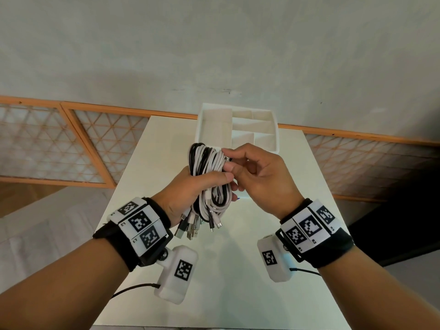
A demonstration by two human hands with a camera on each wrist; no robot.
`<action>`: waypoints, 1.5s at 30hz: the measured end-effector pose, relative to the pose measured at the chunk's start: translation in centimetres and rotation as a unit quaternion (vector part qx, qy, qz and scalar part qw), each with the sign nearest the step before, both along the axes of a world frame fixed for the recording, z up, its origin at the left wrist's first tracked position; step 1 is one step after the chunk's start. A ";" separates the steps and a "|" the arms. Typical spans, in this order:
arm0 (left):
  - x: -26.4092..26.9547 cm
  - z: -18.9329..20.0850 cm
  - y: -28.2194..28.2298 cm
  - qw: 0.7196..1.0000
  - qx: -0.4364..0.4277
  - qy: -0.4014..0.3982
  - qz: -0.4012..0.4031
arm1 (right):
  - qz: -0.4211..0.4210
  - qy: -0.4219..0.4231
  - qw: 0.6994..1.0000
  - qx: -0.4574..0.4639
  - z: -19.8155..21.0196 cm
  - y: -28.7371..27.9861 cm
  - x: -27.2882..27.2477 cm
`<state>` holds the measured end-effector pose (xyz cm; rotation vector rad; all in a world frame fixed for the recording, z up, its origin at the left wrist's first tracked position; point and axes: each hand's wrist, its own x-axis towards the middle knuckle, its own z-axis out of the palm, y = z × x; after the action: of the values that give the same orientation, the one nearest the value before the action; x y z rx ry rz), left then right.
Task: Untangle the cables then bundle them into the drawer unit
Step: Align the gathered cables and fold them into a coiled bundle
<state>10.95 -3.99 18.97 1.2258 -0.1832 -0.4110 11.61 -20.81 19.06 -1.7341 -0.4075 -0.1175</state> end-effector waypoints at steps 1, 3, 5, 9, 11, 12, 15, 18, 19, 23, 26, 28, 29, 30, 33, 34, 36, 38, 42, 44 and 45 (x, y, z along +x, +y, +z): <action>0.1 0.0 0.0 1.000 0.004 0.002 0.002 | -0.005 -0.006 1.000 0.006 -0.1 0.0 0.0; 0.3 -0.3 0.1 1.000 0.017 -0.002 0.006 | -0.015 -0.010 1.000 0.002 -0.1 -0.1 0.0; 0.2 -0.6 0.1 0.999 0.036 -0.008 0.010 | -0.009 -0.015 1.000 -0.010 -0.3 -0.4 0.1; 0.0 -0.9 0.0 0.998 0.040 -0.004 0.051 | 0.024 -0.030 0.998 -0.039 -0.4 -1.0 -0.1; 0.4 -0.7 -0.1 0.995 0.048 -0.015 0.085 | 0.019 -0.041 0.997 -0.064 -0.4 -0.8 -0.3; 0.6 -0.5 -0.2 0.993 0.052 -0.019 0.101 | -0.008 -0.048 0.996 -0.071 -0.4 -0.6 -0.4; 0.8 0.3 -0.6 0.993 0.046 -0.018 0.110 | -0.073 0.012 0.996 -0.050 -0.2 -0.2 -0.4; 0.4 0.5 -1.1 0.997 0.032 -0.002 0.073 | 0.029 0.104 0.990 -0.087 -0.7 0.6 -0.3; 0.2 0.5 -1.3 0.998 0.027 -0.002 0.063 | 0.046 0.109 0.989 -0.084 -0.9 0.8 -0.4; -0.1 0.3 -1.5 0.999 0.021 0.004 0.047 | 0.065 0.099 0.990 -0.083 -0.4 1.1 -0.7; 0.1 0.0 -1.5 0.999 0.037 0.003 0.021 | 0.063 0.069 0.986 -0.135 0.1 1.1 -1.0; 0.2 -0.2 -1.5 0.999 0.044 0.000 0.019 | 0.054 0.063 0.988 -0.134 0.1 1.2 -1.1; 0.1 -0.4 -1.6 0.999 0.041 0.000 0.024 | 0.048 0.065 0.989 -0.124 0.0 1.3 -1.2; 0.2 -0.6 -1.7 0.999 0.033 0.003 0.037 | 0.039 0.067 0.990 -0.115 -0.2 1.3 -1.2; 0.3 -0.9 -1.9 0.995 -0.008 0.029 0.094 | -0.006 0.066 0.993 -0.100 -0.3 1.5 -1.1; 0.4 -0.9 -1.9 0.994 -0.016 0.032 0.103 | -0.016 0.066 0.993 -0.099 -0.3 1.6 -1.1; 0.4 -0.6 -1.9 0.994 -0.016 0.028 0.101 | -0.017 0.071 0.992 -0.099 -0.1 1.6 -0.9; 0.3 -0.5 -1.9 0.996 -0.007 0.027 0.085 | -0.010 0.082 0.992 -0.096 -0.3 1.8 -0.5; 0.3 -0.4 -2.0 0.997 0.026 0.009 0.070 | -0.006 0.064 0.993 -0.102 -0.9 2.0 -0.1; 0.5 -0.6 -1.9 0.997 0.036 -0.007 0.061 | 0.003 0.061 0.993 -0.102 -1.1 1.9 -0.2; 0.5 -0.7 -1.8 0.998 0.038 -0.010 0.056 | 0.006 0.065 0.993 -0.098 -1.2 1.9 -0.2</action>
<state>11.49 -5.83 18.29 1.3094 -0.1159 -0.3104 11.36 -18.94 17.86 -1.9210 -0.3432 0.0454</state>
